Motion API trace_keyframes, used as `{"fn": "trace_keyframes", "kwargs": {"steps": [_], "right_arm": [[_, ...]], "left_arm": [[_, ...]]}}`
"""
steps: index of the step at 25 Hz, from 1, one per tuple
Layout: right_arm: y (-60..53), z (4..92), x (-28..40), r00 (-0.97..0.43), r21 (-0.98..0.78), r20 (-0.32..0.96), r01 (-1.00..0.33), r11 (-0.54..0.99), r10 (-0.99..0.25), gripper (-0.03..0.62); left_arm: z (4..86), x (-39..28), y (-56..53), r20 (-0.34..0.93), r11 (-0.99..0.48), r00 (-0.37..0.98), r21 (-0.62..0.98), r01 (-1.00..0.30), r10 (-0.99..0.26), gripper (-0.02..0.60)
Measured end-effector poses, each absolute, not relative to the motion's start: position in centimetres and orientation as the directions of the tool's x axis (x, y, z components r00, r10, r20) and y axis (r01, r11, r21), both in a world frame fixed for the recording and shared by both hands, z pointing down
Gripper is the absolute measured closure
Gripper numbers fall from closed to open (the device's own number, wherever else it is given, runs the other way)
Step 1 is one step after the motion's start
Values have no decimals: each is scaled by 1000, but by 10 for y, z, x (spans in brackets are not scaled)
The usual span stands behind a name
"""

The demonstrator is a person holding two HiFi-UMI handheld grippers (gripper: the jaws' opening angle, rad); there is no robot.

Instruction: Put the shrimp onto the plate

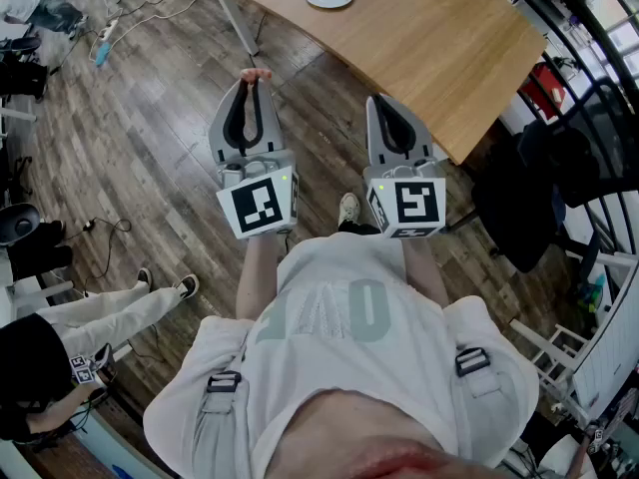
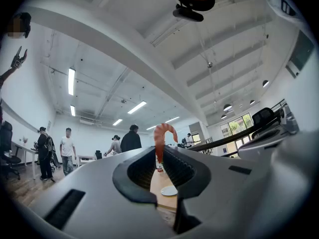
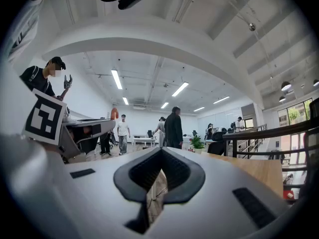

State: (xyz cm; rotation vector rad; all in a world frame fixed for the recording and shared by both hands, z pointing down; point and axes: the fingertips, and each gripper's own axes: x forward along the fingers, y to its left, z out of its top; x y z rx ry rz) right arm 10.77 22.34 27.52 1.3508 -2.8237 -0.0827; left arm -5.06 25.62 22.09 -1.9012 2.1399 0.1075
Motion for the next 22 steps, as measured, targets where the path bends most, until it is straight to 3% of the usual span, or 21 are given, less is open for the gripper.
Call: {"fn": "trace_keyframes", "kwargs": {"steps": [22], "right_arm": [[167, 280, 122, -633, -42, -37, -772, 634, -773, 574]], "left_arm": [[224, -49, 201, -267, 144, -101, -146, -979, -958, 531]]}}
